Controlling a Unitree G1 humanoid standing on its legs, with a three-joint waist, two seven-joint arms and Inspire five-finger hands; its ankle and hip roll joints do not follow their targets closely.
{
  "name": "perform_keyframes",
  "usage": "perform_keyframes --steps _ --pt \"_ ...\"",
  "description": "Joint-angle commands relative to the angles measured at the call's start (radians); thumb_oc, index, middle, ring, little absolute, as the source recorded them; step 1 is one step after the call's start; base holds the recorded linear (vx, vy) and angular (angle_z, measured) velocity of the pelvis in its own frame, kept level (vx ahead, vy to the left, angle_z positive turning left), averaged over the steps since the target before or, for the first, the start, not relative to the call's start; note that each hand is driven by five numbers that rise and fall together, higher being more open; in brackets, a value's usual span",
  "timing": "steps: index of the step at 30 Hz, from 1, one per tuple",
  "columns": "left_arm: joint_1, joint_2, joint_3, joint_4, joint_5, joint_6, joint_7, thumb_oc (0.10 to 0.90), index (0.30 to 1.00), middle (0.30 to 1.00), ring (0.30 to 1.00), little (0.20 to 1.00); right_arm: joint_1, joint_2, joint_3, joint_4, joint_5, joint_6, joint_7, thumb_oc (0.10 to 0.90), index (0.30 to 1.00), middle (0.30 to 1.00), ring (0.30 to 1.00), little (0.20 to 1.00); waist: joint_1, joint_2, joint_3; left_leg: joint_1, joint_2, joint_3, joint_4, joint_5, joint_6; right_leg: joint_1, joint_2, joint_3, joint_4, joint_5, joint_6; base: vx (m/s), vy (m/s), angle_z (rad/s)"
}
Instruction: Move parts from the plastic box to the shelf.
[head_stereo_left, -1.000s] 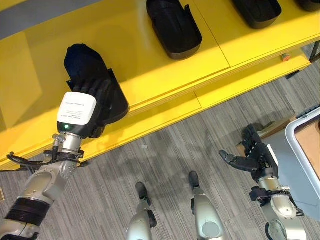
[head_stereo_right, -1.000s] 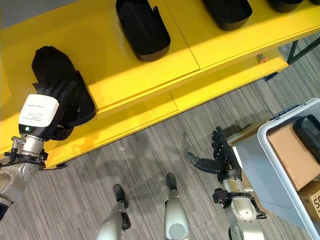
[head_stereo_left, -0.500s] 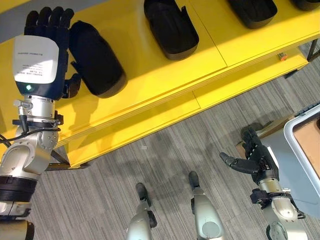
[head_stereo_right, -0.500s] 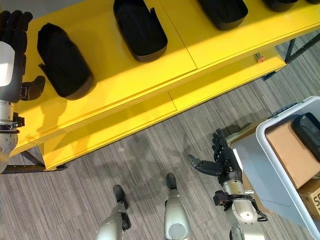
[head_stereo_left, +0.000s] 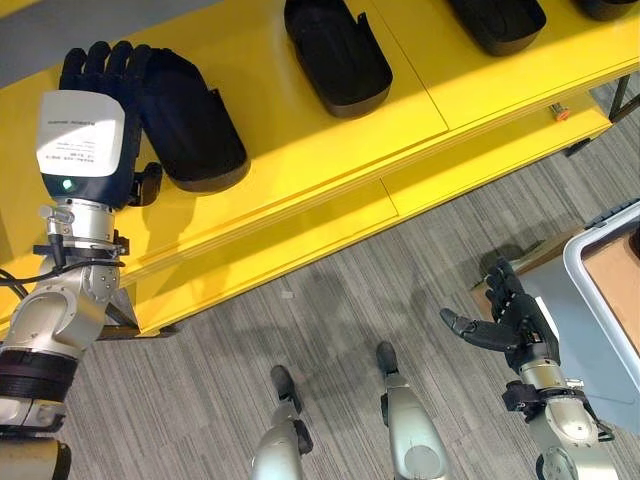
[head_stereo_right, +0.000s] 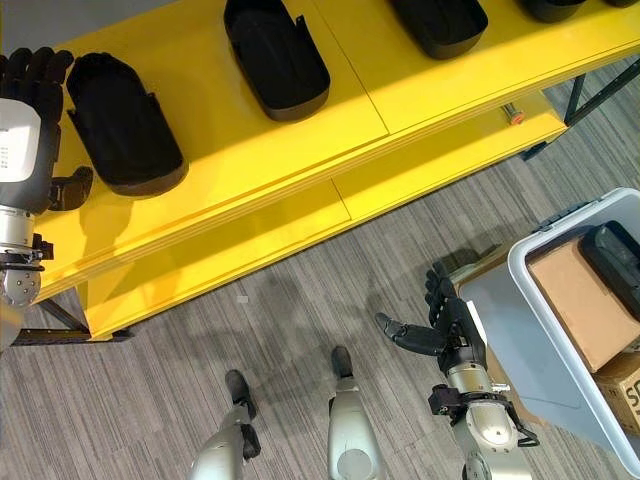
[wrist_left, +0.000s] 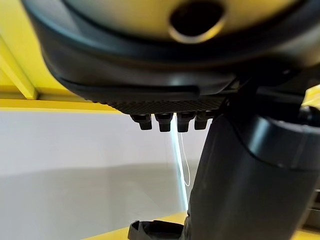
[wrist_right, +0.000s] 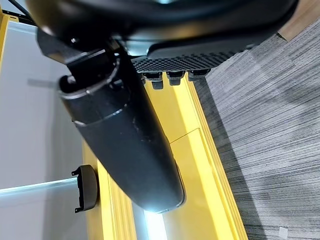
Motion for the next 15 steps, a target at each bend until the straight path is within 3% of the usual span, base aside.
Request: perform_keyframes --steps 1,15 --pt "-0.058 0.052 0.079 -0.033 -0.068 -0.006 0.039 0.900 1.000 1.000 1.000 1.000 0.029 -0.046 -0.074 -0.121 -0.003 -0.076 0.006 0.900 1.000 1.000 1.000 1.000 -0.025 -0.026 -0.099 0.065 0.061 -0.043 0.156 -0.228 -0.034 -0.011 -0.024 0.062 0.030 -0.108 0.013 0.00 0.000 0.00" --pt "0.131 -0.132 0.183 -0.230 -0.252 -0.085 -0.053 0.900 1.000 1.000 1.000 1.000 0.026 -0.022 -0.086 -0.116 -0.017 -0.052 -0.002 0.900 1.000 1.000 1.000 1.000 -0.013 -0.031 -0.088 0.063 0.058 -0.047 0.154 -0.225 -0.031 -0.013 -0.020 0.065 0.035 -0.110 0.004 0.00 -0.001 0.01"
